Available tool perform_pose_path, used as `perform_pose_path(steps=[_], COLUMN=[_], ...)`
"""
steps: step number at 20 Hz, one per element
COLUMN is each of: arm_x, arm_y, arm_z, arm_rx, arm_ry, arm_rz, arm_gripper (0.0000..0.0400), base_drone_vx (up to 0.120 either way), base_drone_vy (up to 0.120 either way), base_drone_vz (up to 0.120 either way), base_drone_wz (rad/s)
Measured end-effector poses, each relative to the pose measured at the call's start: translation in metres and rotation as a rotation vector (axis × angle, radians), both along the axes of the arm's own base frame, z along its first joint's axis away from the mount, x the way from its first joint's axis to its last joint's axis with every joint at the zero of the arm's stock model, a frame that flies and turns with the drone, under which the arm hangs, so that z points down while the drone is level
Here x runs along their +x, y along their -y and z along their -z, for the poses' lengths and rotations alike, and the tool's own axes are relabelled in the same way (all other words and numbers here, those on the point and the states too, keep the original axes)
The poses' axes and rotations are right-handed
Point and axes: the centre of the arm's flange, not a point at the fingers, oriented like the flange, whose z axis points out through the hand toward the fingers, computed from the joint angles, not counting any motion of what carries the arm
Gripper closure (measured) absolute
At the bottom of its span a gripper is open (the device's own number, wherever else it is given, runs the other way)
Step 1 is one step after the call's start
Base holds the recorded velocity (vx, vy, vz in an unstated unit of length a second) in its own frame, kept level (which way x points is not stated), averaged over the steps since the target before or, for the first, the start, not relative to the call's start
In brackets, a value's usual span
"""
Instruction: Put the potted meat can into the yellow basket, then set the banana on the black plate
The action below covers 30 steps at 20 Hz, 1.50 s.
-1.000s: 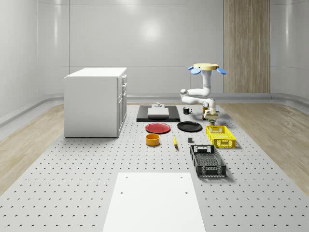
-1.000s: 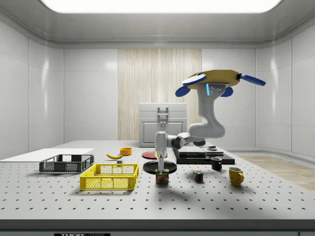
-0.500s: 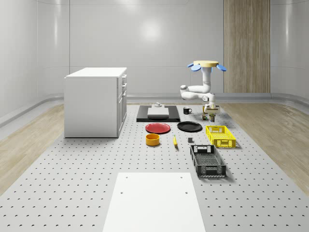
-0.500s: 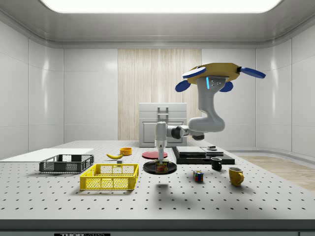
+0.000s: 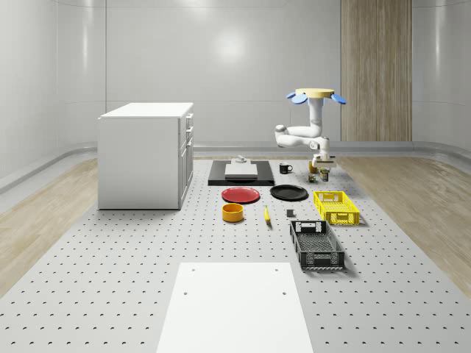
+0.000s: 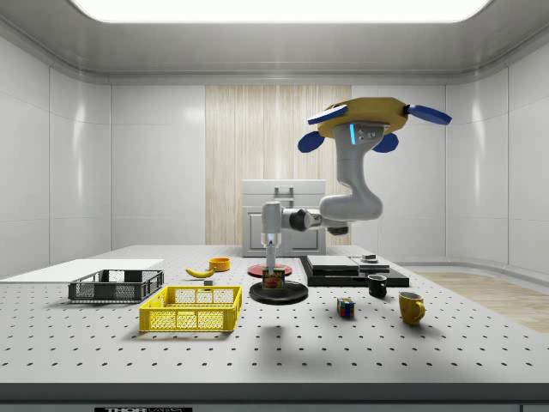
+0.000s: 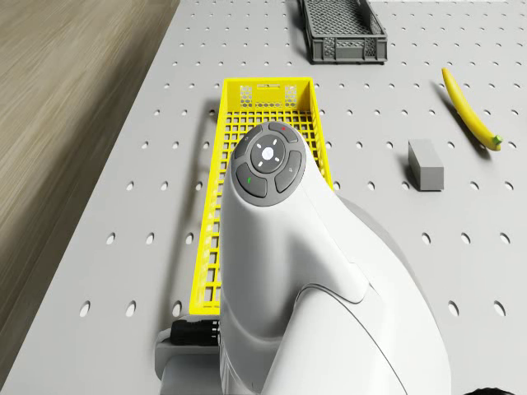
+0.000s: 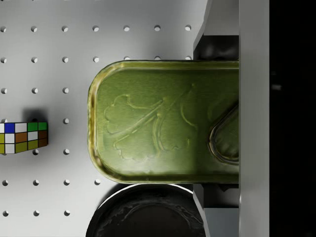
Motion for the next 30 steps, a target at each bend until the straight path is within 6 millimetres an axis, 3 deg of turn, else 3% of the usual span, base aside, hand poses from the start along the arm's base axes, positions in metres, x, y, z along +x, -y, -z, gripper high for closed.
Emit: perform_pose_path(steps=[30], arm_x=[0.0000], arm_y=[0.0000], arm_z=[0.0006], arm_rx=[0.000], arm_ry=[0.000], arm_rz=[0.000], arm_gripper=[0.0109], base_drone_vx=[0.120], base_drone_vy=[0.000], base_drone_vz=[0.000], base_drone_wz=[0.000])
